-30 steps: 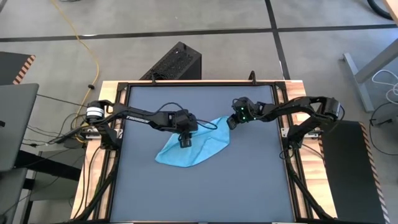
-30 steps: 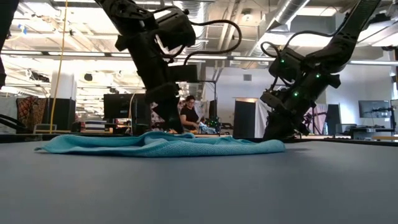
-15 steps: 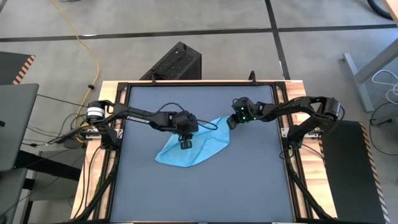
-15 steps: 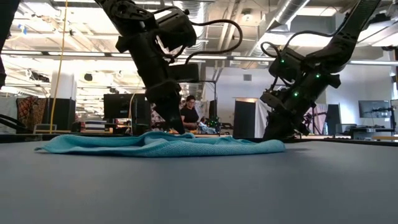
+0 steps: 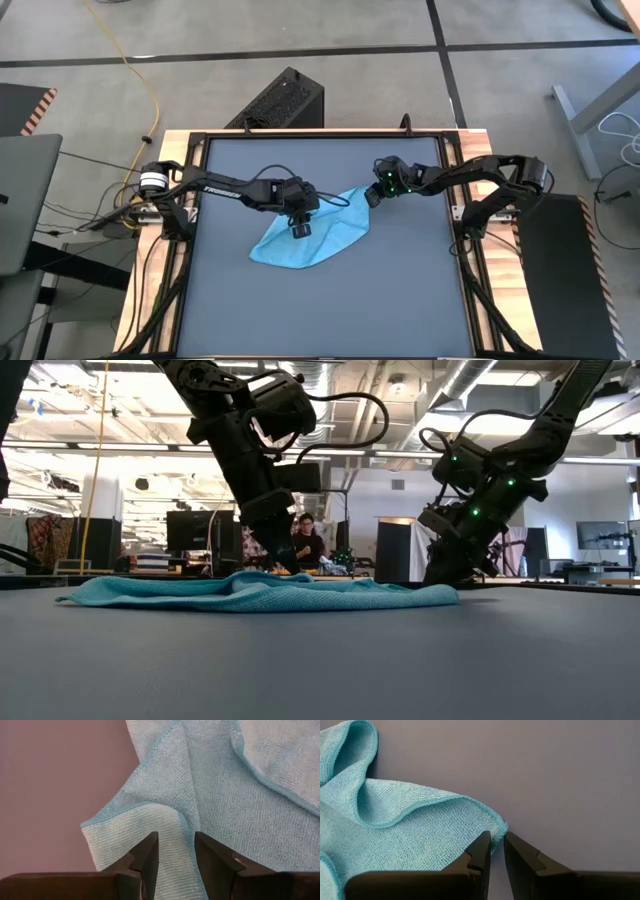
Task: Roll towel
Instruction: Fold the blue microfiber towel
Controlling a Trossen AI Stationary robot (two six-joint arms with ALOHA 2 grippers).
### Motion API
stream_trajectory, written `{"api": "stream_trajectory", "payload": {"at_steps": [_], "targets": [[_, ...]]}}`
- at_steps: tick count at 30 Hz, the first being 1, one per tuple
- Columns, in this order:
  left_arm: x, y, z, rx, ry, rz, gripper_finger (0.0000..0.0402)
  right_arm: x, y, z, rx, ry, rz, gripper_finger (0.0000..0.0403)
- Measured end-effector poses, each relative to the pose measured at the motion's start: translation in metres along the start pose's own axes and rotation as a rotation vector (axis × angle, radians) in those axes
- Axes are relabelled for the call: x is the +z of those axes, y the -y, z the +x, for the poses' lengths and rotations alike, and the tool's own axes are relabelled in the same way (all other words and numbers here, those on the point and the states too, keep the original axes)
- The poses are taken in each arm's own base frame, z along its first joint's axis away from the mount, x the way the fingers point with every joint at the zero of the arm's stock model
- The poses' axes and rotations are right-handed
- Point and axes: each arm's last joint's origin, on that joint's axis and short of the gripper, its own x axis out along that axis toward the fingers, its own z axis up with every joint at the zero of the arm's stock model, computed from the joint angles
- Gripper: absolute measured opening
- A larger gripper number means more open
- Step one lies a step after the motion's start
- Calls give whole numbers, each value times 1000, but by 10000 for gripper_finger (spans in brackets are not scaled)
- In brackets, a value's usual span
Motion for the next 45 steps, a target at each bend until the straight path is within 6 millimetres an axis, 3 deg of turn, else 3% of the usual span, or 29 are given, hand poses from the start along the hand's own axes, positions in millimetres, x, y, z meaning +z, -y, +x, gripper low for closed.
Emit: {"api": "stream_trajectory", "payload": {"at_steps": [8,12,23,35,45], "targets": [[-9,7,28,-68,-75,-57,116,0,0,0,2,6,2,82],[-9,8,31,-44,-132,-47,116,-1,-2,0,7,4,20,82],[14,9,22,35,-92,47,116,-2,-4,0,10,-6,14,82],[13,8,20,87,-136,83,114,-2,-3,0,-13,5,13,82],[14,7,20,108,-133,83,48,-2,-3,0,-14,5,13,82]]}}
